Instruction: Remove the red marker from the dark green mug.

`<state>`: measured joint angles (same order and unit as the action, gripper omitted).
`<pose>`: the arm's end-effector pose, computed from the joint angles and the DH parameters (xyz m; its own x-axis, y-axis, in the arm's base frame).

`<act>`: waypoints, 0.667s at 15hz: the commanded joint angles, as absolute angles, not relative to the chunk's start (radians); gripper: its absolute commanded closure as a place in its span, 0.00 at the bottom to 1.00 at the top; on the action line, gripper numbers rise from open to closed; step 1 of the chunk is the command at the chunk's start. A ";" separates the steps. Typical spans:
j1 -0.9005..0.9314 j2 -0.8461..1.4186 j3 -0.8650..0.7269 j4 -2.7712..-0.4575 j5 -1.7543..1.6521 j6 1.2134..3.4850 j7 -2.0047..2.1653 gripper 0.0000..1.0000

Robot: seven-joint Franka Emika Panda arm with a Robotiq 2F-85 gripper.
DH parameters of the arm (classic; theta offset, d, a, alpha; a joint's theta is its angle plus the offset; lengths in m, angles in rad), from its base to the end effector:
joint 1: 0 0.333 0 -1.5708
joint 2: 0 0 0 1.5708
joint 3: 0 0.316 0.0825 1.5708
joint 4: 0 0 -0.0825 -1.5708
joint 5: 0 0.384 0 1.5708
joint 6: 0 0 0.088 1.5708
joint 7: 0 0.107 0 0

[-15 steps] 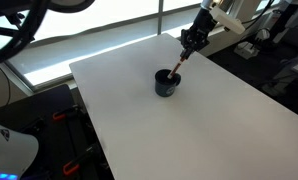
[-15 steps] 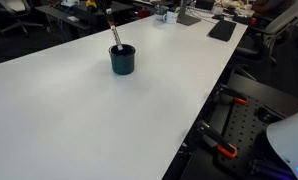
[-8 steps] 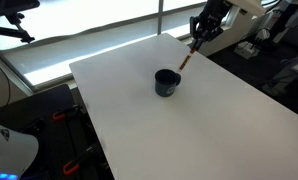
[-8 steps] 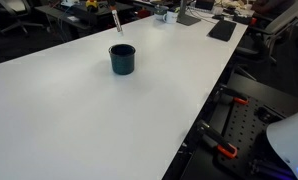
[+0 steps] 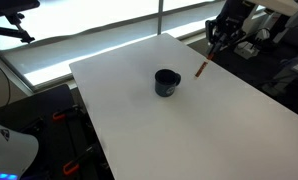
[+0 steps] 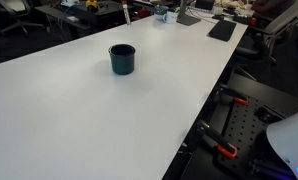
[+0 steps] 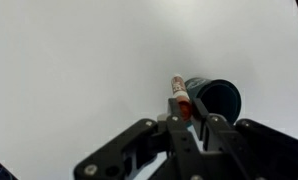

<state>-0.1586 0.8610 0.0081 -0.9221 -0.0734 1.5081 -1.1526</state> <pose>0.7319 -0.1215 0.3495 0.5114 0.8423 -0.1701 0.8131 -0.5384 -0.2214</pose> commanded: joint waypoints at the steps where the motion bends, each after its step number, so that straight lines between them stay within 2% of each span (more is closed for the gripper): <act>1: -0.167 0.773 -0.018 -1.101 -0.085 1.616 -1.106 0.97; 10: -0.183 0.769 0.011 -1.317 -0.055 1.740 -1.106 0.97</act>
<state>-0.1812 0.8178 -0.0062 -1.2101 -0.0667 1.6947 -1.1309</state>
